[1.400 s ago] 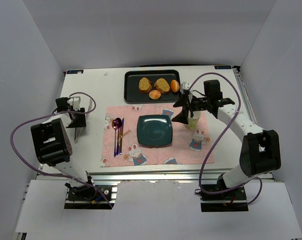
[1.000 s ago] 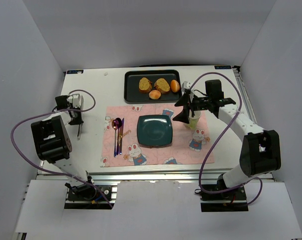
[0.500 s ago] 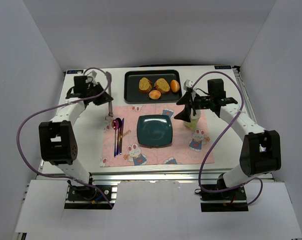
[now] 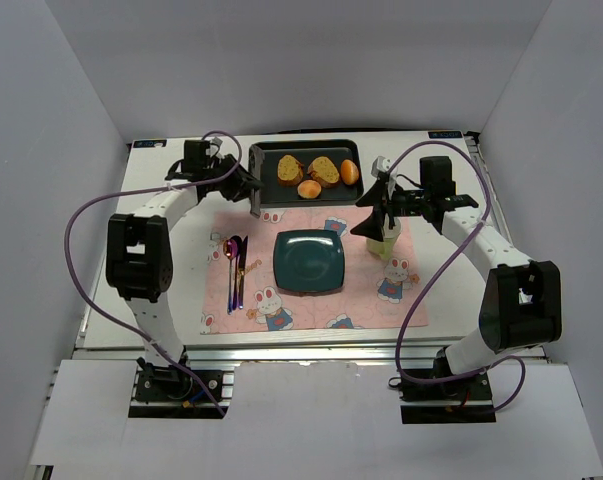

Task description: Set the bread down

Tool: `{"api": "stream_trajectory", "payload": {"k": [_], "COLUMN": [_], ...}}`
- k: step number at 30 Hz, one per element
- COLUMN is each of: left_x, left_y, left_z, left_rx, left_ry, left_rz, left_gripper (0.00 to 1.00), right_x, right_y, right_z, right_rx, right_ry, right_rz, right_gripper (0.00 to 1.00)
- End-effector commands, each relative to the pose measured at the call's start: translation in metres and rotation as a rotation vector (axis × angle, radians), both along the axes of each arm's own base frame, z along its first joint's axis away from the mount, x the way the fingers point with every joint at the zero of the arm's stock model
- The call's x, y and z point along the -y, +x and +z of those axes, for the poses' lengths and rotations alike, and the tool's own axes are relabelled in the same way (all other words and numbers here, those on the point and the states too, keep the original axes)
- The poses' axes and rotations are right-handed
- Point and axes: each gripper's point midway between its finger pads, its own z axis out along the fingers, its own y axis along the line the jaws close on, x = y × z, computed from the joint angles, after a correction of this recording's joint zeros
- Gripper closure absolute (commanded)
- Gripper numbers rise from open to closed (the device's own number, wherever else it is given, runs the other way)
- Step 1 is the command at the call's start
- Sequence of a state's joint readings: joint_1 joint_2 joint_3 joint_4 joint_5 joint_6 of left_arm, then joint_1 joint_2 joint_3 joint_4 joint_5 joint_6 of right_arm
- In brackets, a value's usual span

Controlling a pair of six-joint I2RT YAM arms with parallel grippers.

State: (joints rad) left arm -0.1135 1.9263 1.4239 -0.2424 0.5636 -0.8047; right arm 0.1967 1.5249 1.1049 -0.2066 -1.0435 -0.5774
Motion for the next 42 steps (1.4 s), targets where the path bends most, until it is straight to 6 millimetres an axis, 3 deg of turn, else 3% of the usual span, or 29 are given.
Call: {"api": "stream_trajectory", "payload": {"k": [1,5,7,8,9,15,20,24,27,32,36,42], "left_x": [0.024,0.027,0.025,0.025,0.021,0.024,0.029,0.031,0.026,0.009,0.0,-0.01], "left_y": [0.002,0.0,-0.004,0.0,-0.002,0.014,0.023,0.023,0.021,0.025,0.029,0.038], "left_z": [0.032,0.021,0.005,0.008,-0.005,-0.006,0.019,0.057,0.075,0.085,0.074,0.038], "left_rx": [0.037,0.002,-0.033,-0.022,-0.051,-0.044,0.013,0.088,0.12,0.149,0.133,0.087], "left_ry": [-0.07,-0.06,-0.011,0.005,0.046,0.117,0.087,0.046,0.046,0.078,0.124,0.231], "left_rz": [-0.039,-0.047,-0.059,-0.065,-0.072,-0.096,-0.097,-0.081,-0.056,-0.009,0.004,-0.009], "left_gripper": [0.58,0.56,0.55,0.54,0.54,0.53,0.53,0.54,0.54,0.54,0.54,0.54], "right_x": [0.0,0.0,0.0,0.0,0.0,0.001,0.004,0.005,0.004,0.004,0.003,0.004], "right_y": [0.0,0.001,0.001,0.001,0.001,0.0,0.001,0.001,0.001,0.001,0.001,0.0], "right_z": [0.015,0.014,0.014,0.015,0.014,0.013,0.012,0.013,0.012,0.013,0.012,0.013], "right_rx": [0.047,0.042,0.044,0.046,0.04,0.035,0.04,0.04,0.036,0.034,0.031,0.03], "right_ry": [0.029,0.03,0.031,0.034,0.033,0.035,0.033,0.034,0.035,0.04,0.04,0.041], "right_rz": [0.011,0.012,0.011,0.014,0.014,0.016,0.008,0.006,0.009,0.013,0.014,0.015], "right_gripper": [0.11,0.11,0.11,0.11,0.11,0.11,0.11,0.11,0.11,0.11,0.11,0.11]}}
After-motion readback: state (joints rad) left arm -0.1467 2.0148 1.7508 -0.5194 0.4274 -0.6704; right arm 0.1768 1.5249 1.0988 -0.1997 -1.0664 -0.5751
